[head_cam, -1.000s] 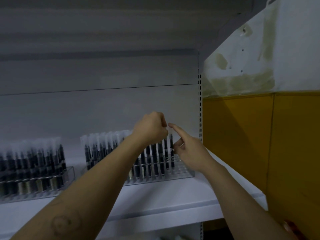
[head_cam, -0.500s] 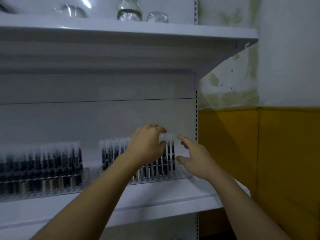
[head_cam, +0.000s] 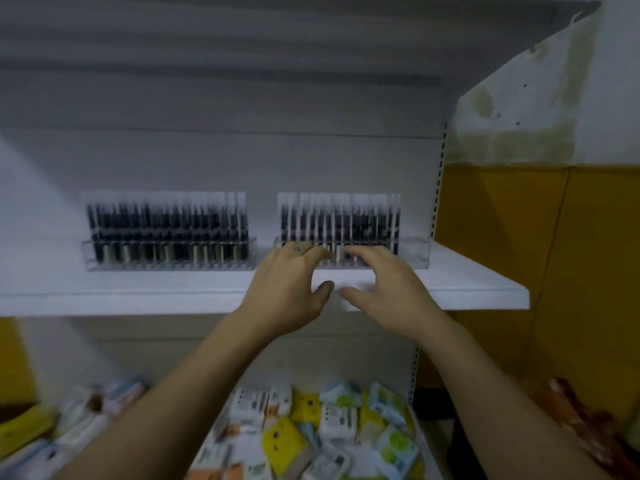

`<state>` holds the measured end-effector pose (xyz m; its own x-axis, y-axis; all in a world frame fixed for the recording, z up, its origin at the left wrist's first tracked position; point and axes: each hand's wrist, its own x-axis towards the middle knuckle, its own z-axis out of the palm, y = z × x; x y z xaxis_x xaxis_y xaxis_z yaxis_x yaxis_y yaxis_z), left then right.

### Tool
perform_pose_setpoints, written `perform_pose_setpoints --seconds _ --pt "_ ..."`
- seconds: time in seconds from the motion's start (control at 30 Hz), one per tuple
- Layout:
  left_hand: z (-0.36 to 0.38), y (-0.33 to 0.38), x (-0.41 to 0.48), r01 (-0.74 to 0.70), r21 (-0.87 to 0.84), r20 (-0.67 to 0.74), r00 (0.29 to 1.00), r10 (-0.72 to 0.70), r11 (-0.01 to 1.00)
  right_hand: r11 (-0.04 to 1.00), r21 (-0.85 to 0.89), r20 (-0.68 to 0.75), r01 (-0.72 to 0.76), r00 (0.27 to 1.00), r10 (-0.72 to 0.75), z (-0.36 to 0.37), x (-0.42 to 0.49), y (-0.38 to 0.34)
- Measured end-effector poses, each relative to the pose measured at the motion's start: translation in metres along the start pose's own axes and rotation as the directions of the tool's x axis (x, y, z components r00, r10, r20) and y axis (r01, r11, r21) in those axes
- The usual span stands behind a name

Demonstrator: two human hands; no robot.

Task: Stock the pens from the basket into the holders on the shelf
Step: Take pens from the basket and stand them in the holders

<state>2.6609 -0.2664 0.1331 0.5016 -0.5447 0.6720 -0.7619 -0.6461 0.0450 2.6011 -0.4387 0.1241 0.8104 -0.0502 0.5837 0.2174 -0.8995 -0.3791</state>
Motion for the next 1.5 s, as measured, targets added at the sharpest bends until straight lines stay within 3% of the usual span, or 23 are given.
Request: perform_pose_setpoints --seconds 0.17,0.33,0.47,0.7,0.93,1.13,1.3,1.5 --pt "0.006 -0.022 -0.063 0.087 -0.028 0.062 0.994 -0.085 0.996 0.995 0.089 0.036 0.036 0.999 -0.04 0.046 -0.035 -0.02" --pt "0.031 -0.045 -0.133 0.227 -0.032 0.184 0.959 -0.217 0.973 0.996 0.076 0.207 -0.045 0.978 0.028 0.111 -0.077 -0.018" --pt "0.063 -0.058 -0.188 0.34 -0.018 0.293 0.901 -0.321 0.94 0.992 0.049 0.403 -0.118 0.911 0.089 0.17 -0.112 -0.012" --pt "0.121 -0.076 -0.264 0.473 -0.021 0.489 0.774 -0.403 0.881 0.976 0.022 0.617 -0.215 0.772 0.156 0.256 -0.169 0.007" --pt "0.174 -0.087 -0.317 0.587 0.045 0.665 0.587 -0.463 0.809 0.955 -0.033 0.753 -0.296 0.621 0.218 0.32 -0.21 0.024" --pt "0.214 -0.094 -0.369 0.742 0.105 0.813 0.32 -0.487 0.662 0.94 -0.041 0.828 -0.339 0.514 0.222 0.349 -0.251 0.034" --pt "0.241 -0.098 -0.405 0.765 0.161 0.868 0.191 -0.458 0.624 0.924 -0.11 0.881 -0.366 0.394 0.261 0.374 -0.261 0.044" --pt "0.275 -0.112 -0.448 0.813 0.251 0.886 0.026 -0.463 0.526 0.849 -0.176 0.919 -0.498 0.225 0.323 0.415 -0.276 0.051"
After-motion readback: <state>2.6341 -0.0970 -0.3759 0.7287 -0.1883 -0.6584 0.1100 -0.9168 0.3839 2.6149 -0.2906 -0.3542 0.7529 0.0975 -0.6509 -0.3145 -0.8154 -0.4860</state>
